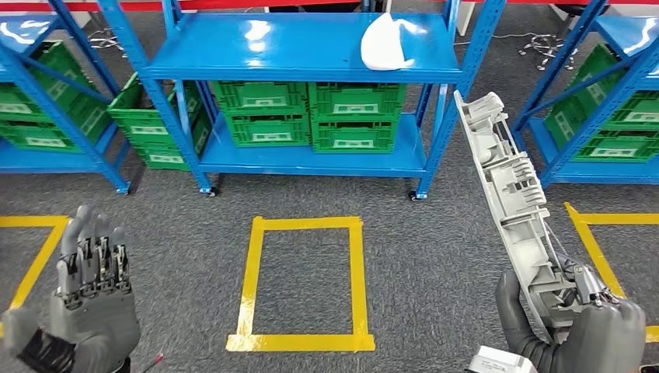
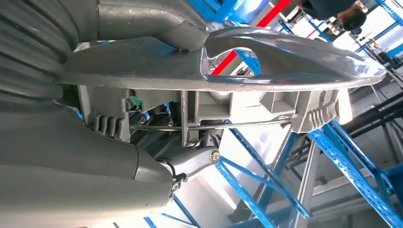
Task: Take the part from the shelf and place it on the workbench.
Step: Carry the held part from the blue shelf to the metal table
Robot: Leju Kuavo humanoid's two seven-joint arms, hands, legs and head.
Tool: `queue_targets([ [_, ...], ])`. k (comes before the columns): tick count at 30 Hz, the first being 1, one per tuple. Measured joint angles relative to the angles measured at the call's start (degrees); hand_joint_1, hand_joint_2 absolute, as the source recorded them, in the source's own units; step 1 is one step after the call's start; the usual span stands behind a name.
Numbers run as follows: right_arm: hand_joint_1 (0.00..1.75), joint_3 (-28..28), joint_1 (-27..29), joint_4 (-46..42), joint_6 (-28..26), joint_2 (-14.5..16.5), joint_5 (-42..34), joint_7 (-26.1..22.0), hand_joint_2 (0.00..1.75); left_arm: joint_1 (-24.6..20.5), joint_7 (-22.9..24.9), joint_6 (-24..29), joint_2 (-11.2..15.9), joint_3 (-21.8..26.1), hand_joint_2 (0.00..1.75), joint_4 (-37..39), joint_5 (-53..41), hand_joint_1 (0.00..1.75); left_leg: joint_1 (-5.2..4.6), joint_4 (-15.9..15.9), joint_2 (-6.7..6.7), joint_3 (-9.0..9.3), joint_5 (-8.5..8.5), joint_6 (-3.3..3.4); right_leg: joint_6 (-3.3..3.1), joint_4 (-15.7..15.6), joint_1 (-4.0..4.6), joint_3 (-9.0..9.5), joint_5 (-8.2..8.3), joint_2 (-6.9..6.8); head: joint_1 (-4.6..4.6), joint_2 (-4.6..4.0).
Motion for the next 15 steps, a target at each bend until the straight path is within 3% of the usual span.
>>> queue_targets([
  [1,1.75,-0.1,0.0,0.0,0.0,0.0,-0.2,0.0,1.75,0.0,0.0,-0.1,0.0,0.0,0.0,0.0,0.1,0.0,0.02,-0.2,0.07,-0.54,0.89,0.15,0.32,-0.3,-0.11,-0.2,0.21,0.06,-0.11,-0.01],
  [2,1.75,-0.2,0.0,0.0,0.1,-0.1,-0.2,-0.1,1.75,0.0,0.0,-0.1,0.0,0.0,0.0,0.0,0.1,0.0,0.16,-0.5,0.15,-1.11,1.79,0.41,0.64,0.0,-0.11,-0.49,-0.71,0.13,-0.14,-0.01],
  [3,1.75,-0.3,0.1,0.0,0.1,-0.1,-0.3,-0.1,1.75,0.0,0.0,-0.2,0.0,-0.1,0.0,0.0,0.1,0.0,0.34,-0.7,0.27,-1.81,2.72,0.66,0.9,1.4,-0.1,-1.05,-2.93,0.2,-0.02,-0.01],
  [4,1.75,-0.4,0.1,0.0,0.2,-0.2,-0.3,-0.1,1.75,0.0,0.0,-0.2,-0.1,-0.1,0.0,0.0,0.2,0.0,0.45,-0.7,0.39,-2.64,3.5,0.83,1.12,4.0,-0.18,-1.57,-6.25,0.25,0.25,-0.01],
  [5,1.75,-0.5,0.1,0.0,0.3,-0.2,-0.4,-0.1,1.75,0.0,0.0,-0.2,-0.1,-0.1,0.0,0.0,0.3,0.0,0.46,-0.6,0.43,-3.6,4.21,1.0,1.34,7.5,-0.22,-1.99,-9.52,0.25,0.56,-0.01],
  [6,1.75,-0.5,0.1,0.0,0.4,-0.2,-0.4,-0.1,1.75,0.1,0.1,-0.2,-0.1,-0.1,0.0,0.0,0.3,0.0,0.47,-0.3,0.49,-4.59,4.94,1.03,1.55,11.3,-0.29,-2.26,-11.77,0.24,0.8,-0.02],
  [7,1.75,-0.6,0.1,0.0,0.5,-0.2,-0.4,-0.1,1.75,0.1,0.1,-0.2,-0.1,-0.1,0.0,0.0,0.4,0.0,0.49,0.0,0.54,-5.67,5.68,0.96,1.74,14.4,-0.35,-2.07,-12.36,0.23,0.97,-0.01],
  [9,1.75,-0.7,0.1,0.0,0.6,-0.3,-0.5,-0.1,1.75,0.1,0.1,-0.2,-0.1,-0.2,0.0,0.0,0.5,0.0,0.59,1.2,0.6,-8.32,7.13,0.66,2.06,16.2,-0.5,-0.07,-9.45,0.23,1.22,-0.01],
  [10,1.75,-0.7,0.1,0.0,0.6,-0.3,-0.5,-0.1,1.75,0.1,0.1,-0.3,-0.2,-0.2,0.0,0.0,0.5,0.0,0.66,2.0,0.61,-9.79,7.75,0.42,2.15,14.3,-0.6,2.12,-7.84,0.23,1.35,-0.01],
  [11,1.75,-0.7,0.1,0.0,0.6,-0.3,-0.5,-0.2,1.75,0.1,0.1,-0.3,-0.2,-0.2,0.0,0.0,0.5,0.0,0.66,2.8,0.6,-11.22,8.25,0.14,2.16,10.9,-0.62,5.17,-7.54,0.25,1.55,-0.02],
  [13,1.75,-0.8,0.0,-0.1,0.6,-0.4,-0.7,-0.1,1.75,0.0,0.1,-0.3,-0.2,-0.2,0.0,0.0,0.5,0.0,0.58,4.1,0.66,-13.16,9.17,-0.45,1.73,3.2,-0.47,10.41,-9.79,0.33,1.81,-0.01],
  [14,1.75,-0.8,0.0,-0.1,0.6,-0.5,-0.9,-0.1,1.75,0.0,0.1,-0.2,-0.2,-0.2,0.0,0.0,0.5,0.0,0.56,4.3,0.7,-13.76,9.72,-0.73,1.41,0.9,-0.29,11.55,-11.02,0.37,1.9,-0.01],
  [15,1.75,-0.9,0.1,-0.1,0.6,-0.5,-1.0,-0.1,1.75,0.0,0.2,-0.2,-0.2,-0.2,0.0,0.0,0.5,0.0,0.58,4.4,0.72,-14.15,10.34,-1.04,0.94,-0.2,-0.22,11.43,-11.38,0.4,1.88,0.0],
])
